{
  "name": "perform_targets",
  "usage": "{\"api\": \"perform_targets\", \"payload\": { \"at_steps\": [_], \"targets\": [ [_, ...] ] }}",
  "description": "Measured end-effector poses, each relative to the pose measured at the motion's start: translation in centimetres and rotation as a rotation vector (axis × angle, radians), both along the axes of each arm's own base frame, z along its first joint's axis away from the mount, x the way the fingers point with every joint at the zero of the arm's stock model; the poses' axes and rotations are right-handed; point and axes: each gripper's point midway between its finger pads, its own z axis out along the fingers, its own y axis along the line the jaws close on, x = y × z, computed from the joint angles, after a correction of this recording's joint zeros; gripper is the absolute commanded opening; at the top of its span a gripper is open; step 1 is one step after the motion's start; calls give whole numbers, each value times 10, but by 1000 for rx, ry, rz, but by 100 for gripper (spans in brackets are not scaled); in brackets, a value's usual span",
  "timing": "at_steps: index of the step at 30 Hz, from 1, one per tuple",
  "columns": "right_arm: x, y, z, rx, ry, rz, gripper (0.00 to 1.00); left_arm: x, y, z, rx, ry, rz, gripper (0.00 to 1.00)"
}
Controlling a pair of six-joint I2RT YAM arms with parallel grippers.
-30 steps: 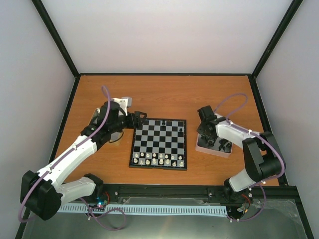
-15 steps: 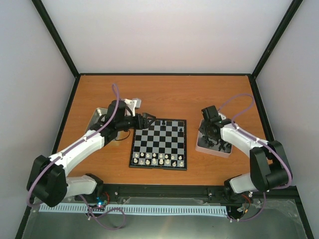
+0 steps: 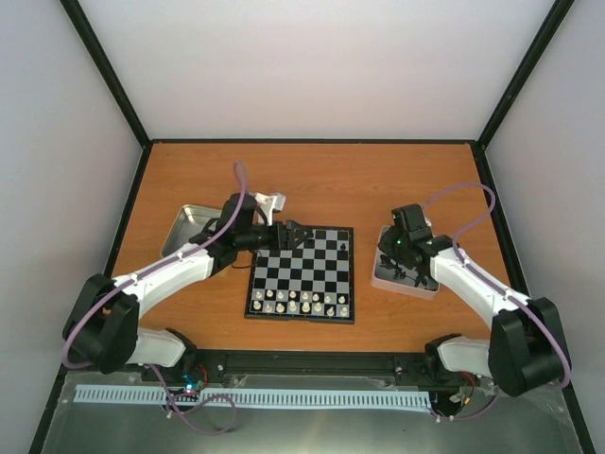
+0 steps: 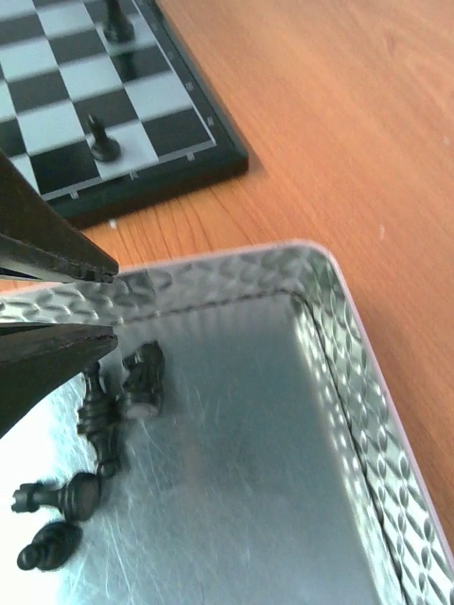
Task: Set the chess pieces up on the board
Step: Pick up the chess piece from the storage box.
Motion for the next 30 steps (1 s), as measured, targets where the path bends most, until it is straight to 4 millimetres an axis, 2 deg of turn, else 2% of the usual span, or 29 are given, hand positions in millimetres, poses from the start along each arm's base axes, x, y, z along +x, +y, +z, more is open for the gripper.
{"api": "perform_targets", "payload": {
  "at_steps": [4, 6, 9, 16, 22, 30],
  "targets": [
    [-1, 8, 12, 56, -40, 24, 22, -2, -14, -8, -22, 32, -33, 75],
    [0, 7, 12, 51, -42, 22, 27, -2, -19, -15, -25, 58, -41, 75],
    [-1, 1, 1, 4, -12, 31, 30, -2, -21, -20, -24, 74, -41, 75],
    [-3, -22, -34, -91, 106, 92, 36, -1, -20, -16, -24, 62, -37, 75],
    [-2, -13, -55, -119, 187, 228, 36, -2, -18, -11, -21, 48, -33, 75],
    [-1, -10, -63, -143, 223, 307, 35, -2, -16, -14, -8, 49, -24, 75]
  ]
}}
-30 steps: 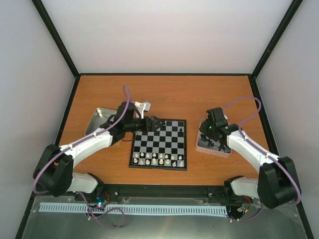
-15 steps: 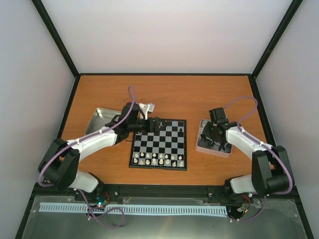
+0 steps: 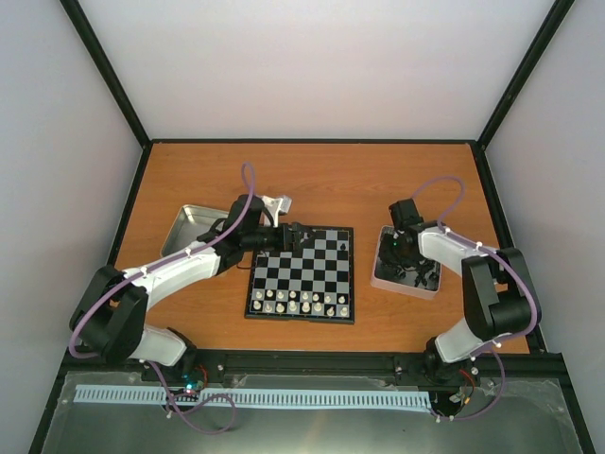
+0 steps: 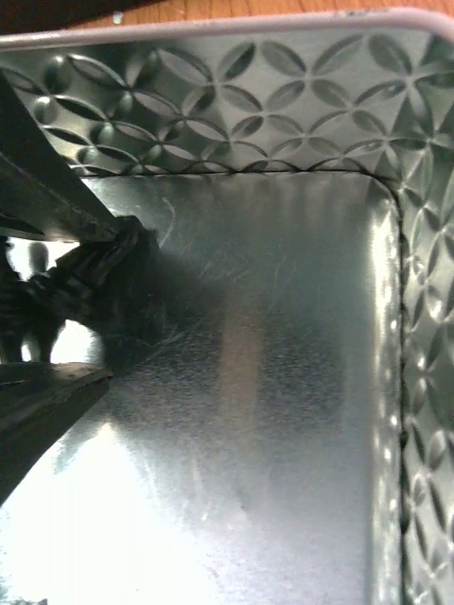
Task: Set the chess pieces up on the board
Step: Pick up the chess piece from the storage box.
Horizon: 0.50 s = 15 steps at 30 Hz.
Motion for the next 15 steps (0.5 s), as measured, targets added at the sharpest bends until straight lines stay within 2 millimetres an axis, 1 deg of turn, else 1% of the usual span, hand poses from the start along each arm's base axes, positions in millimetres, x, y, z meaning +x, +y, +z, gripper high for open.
{"api": "perform_targets", "payload": {
  "at_steps": [9, 15],
  "targets": [
    [8, -4, -4, -56, 21, 33, 34, 1, 1, -1, 7, -5, 4, 75],
    [13, -7, -5, -81, 21, 37, 29, 1, 1, -1, 8, -6, 7, 75]
  ]
}}
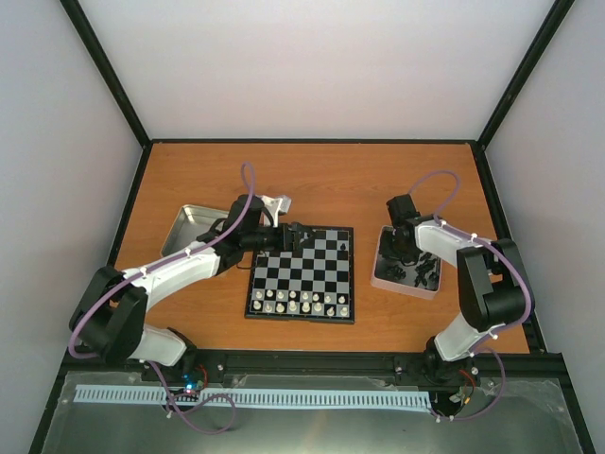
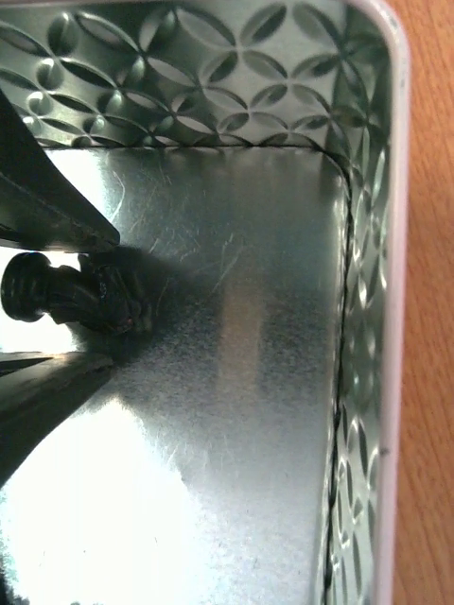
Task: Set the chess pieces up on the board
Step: Pick up the chess piece from the storage box, then place the chess piece on the chessboard.
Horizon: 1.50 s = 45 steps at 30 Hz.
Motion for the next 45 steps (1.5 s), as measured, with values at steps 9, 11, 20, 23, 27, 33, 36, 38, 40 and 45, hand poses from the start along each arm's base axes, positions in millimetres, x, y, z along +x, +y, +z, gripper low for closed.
{"api": "perform_targets", "payload": {
  "at_steps": [9, 11, 20, 23, 27, 33, 36, 38, 40, 45],
  "targets": [
    [-6, -4, -1, -40, 17, -30, 29, 1, 3, 2, 9, -6, 15, 75],
    [-7, -5, -2, -48, 21, -35, 21, 1, 3, 1, 10, -7, 17, 75],
    [-8, -2, -1, -38, 22, -47, 3, 1, 5, 2, 14, -8, 24, 75],
    [-7, -2, 2, -33, 14, -46, 4, 0, 6, 5, 15, -11, 28, 75],
    [-1, 3, 25, 4, -68, -29, 4, -1, 9, 9, 12, -15, 34, 76],
    [17, 45, 123, 256, -409, 134, 3, 1, 22, 42, -64, -39, 53, 78],
    [12, 80, 171, 448, -546, 294, 3, 6, 29, 76, -136, -59, 65, 79],
    [4, 103, 196, 568, -609, 401, 3, 8, 32, 102, -183, -83, 68, 79],
    [-6, 123, 219, 674, -655, 507, 3, 6, 32, 129, -234, -104, 55, 79],
    [-42, 168, 262, 879, -714, 785, 3, -7, 26, 160, -324, -93, -6, 79]
  ]
}}
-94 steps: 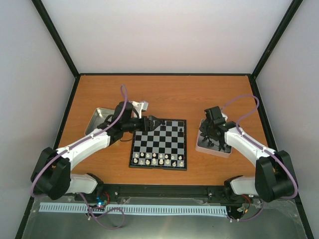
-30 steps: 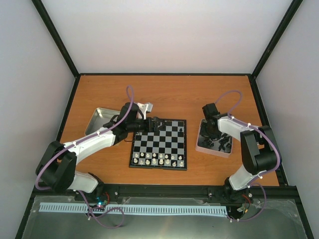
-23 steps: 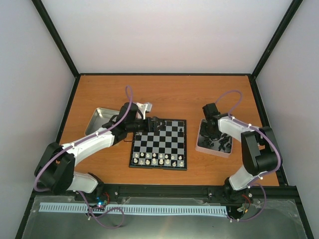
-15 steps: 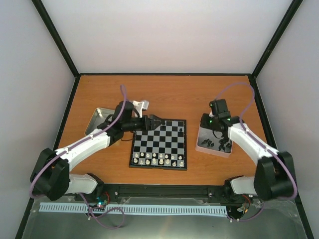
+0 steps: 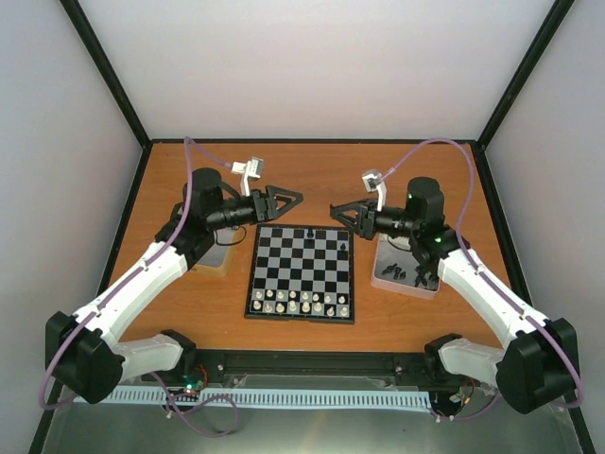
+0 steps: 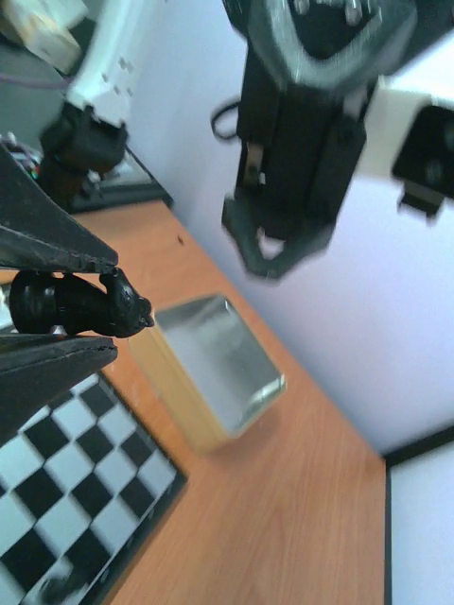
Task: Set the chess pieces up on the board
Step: Place the chess piece on the chessboard.
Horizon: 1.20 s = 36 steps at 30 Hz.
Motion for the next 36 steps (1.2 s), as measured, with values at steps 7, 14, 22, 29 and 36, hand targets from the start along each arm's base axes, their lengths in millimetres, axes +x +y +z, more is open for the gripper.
{"api": "perform_targets", "payload": {
  "at_steps": [7, 14, 22, 29, 36],
  "targets": [
    [-29, 36, 28, 36, -102, 239, 4, -14, -7, 6, -53, 65, -84, 75],
    [-34, 57, 31, -20, -171, 340, 3, -20, -10, 5, -84, 134, -125, 61],
    [-24, 65, 9, -96, -154, 353, 3, -20, -13, -18, -98, 252, -136, 48],
    [-27, 66, 2, -115, -152, 376, 3, -18, -16, -36, -108, 341, -135, 38],
    [-28, 71, 3, -138, -177, 399, 3, -16, -17, -33, -153, 379, -140, 28]
  ]
}}
